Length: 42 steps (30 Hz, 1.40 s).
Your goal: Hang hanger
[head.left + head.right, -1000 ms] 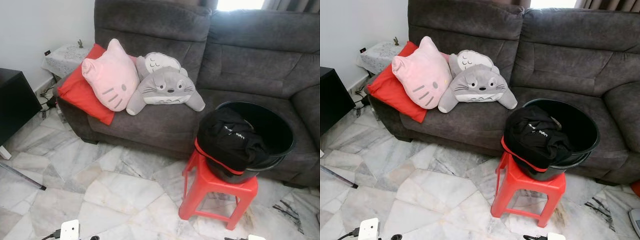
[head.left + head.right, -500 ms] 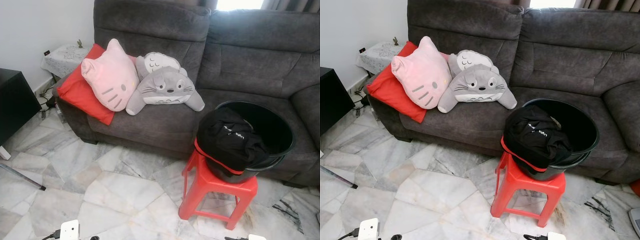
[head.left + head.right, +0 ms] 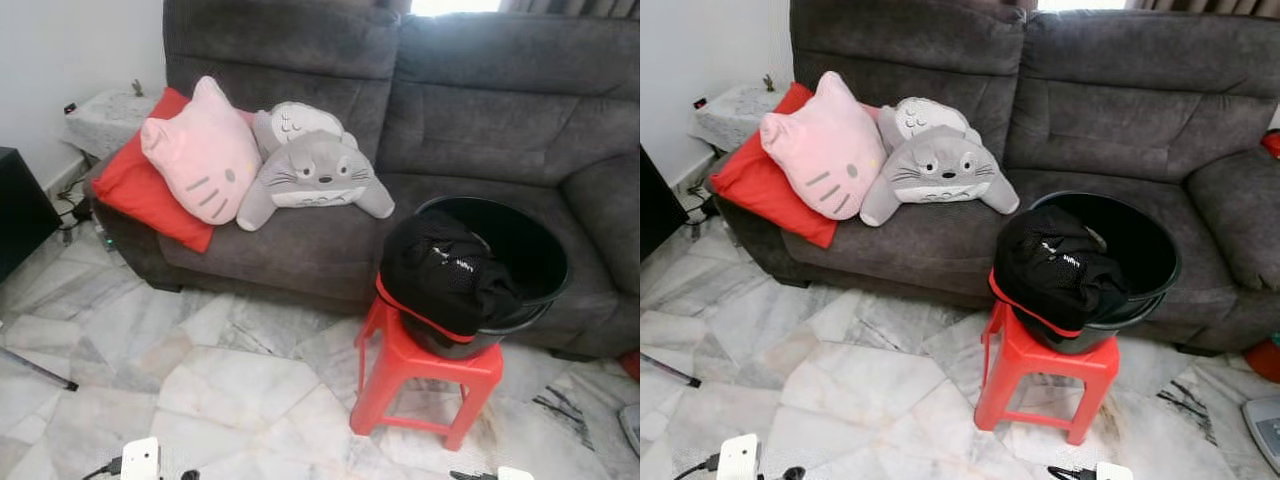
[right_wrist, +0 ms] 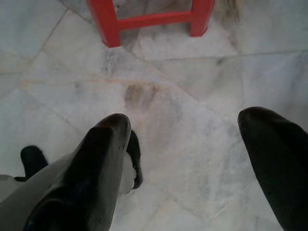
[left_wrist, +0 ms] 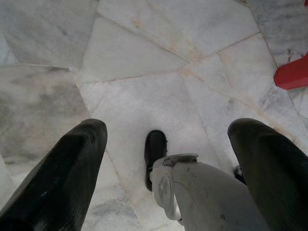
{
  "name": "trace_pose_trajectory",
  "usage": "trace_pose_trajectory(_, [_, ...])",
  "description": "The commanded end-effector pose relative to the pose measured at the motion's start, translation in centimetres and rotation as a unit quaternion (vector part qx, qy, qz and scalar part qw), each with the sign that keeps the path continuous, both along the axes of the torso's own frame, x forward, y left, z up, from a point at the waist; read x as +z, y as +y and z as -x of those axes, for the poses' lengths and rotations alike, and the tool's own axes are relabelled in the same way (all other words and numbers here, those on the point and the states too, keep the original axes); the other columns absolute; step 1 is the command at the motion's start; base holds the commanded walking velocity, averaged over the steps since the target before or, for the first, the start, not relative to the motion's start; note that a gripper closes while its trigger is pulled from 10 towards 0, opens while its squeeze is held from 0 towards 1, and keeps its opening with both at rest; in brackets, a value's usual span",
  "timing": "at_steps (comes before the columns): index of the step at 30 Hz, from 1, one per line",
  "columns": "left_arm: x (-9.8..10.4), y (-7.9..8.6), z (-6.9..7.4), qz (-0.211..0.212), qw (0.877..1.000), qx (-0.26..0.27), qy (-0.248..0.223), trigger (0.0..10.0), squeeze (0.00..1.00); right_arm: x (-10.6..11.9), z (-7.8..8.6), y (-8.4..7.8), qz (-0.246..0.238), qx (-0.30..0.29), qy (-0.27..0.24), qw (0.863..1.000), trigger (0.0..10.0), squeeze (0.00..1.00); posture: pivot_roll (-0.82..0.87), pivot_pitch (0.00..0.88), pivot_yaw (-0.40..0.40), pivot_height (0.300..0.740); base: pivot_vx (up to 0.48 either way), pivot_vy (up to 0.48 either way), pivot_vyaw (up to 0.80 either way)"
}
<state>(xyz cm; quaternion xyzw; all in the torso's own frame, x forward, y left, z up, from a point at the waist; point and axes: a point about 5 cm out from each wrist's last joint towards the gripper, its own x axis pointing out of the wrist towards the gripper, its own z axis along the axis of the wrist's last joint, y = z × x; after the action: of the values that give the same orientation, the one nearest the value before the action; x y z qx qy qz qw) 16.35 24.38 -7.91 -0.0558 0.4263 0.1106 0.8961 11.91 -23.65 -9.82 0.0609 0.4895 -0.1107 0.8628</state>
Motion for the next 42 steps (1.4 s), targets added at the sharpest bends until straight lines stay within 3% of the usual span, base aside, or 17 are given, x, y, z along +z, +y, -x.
trace_pose_trajectory(1, [-0.22,-0.10,0.34,0.002,1.000,0.001,0.010,10.0,0.00,0.12,-0.22,-0.20,0.005,-0.005,-0.005,1.000,10.0,0.00,0.00,0.000,-0.049,0.740,0.000,0.000,0.00])
trace_pose_trajectory(19, [-0.13,-0.12,0.13,0.005,1.000,-0.006,0.008,10.0,0.00,0.18,-0.40,-0.17,0.004,-0.007,-0.010,1.000,10.0,0.00,0.00,0.000,-0.050,0.740,0.000,0.000,0.00])
trace_pose_trajectory(34, [-0.10,-0.11,0.10,0.006,1.000,-0.007,0.006,10.0,0.00,0.17,-0.39,-0.17,0.006,-0.008,-0.009,1.000,10.0,0.00,0.00,0.000,-0.050,0.740,0.266,0.000,0.00])
trace_pose_trajectory(42, [-0.10,-0.19,0.05,0.006,1.000,-0.008,0.005,10.0,0.00,0.23,-0.47,-0.22,0.004,-0.009,-0.013,1.000,10.0,0.00,0.00,0.000,-0.050,0.728,0.292,0.000,-0.48])
